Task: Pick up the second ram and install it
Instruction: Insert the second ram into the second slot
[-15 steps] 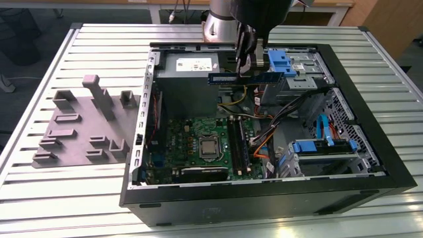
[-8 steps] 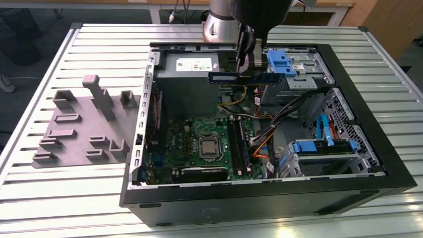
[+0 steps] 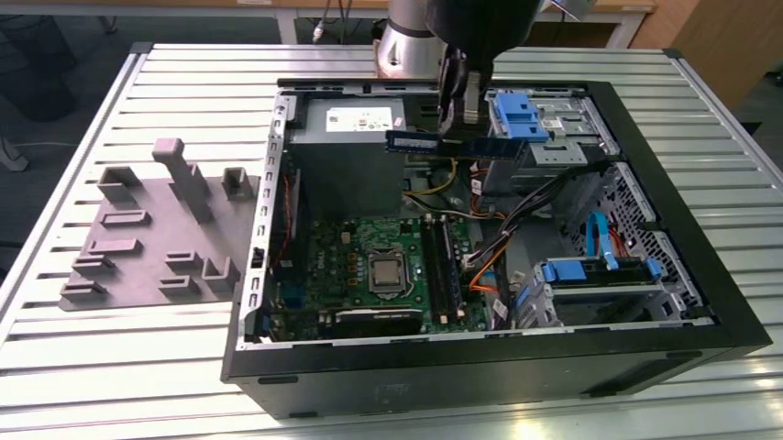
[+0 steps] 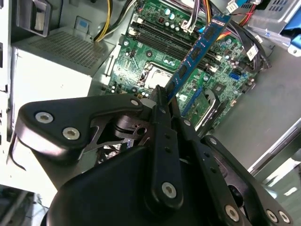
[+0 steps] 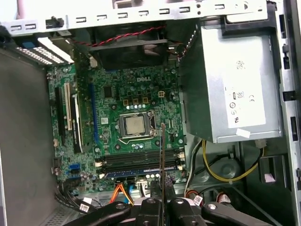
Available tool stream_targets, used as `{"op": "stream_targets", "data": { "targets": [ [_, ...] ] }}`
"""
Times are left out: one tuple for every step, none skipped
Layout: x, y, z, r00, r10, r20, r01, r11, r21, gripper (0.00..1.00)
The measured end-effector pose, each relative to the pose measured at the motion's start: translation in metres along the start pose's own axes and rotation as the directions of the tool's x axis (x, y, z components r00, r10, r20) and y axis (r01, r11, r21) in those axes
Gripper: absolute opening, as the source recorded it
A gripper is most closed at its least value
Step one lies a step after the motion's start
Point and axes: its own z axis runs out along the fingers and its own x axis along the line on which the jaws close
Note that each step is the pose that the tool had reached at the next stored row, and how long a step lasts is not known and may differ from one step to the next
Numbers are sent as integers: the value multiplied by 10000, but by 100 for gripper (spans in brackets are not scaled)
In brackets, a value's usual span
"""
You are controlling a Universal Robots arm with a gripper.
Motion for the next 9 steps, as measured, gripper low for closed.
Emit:
{"op": "stream_targets", "data": {
  "targets": [
    [0, 0, 1, 10000, 98, 2, -98, 10000, 1, 14],
    [0, 0, 1, 9998, 177, 4, -177, 9998, 2, 14],
    [0, 0, 2, 9997, 252, 6, -252, 9997, 3, 14],
    [0, 0, 2, 9995, 326, 8, -326, 9995, 4, 14],
    [0, 0, 2, 9992, 402, 9, -402, 9992, 4, 14],
    [0, 0, 3, 9988, 482, 12, -482, 9988, 5, 14],
    [0, 0, 3, 9984, 565, 14, -565, 9984, 6, 14],
    [0, 0, 3, 9978, 655, 17, -655, 9979, 7, 14],
    [0, 0, 4, 9972, 751, 19, -751, 9972, 8, 14]
  ]
}}
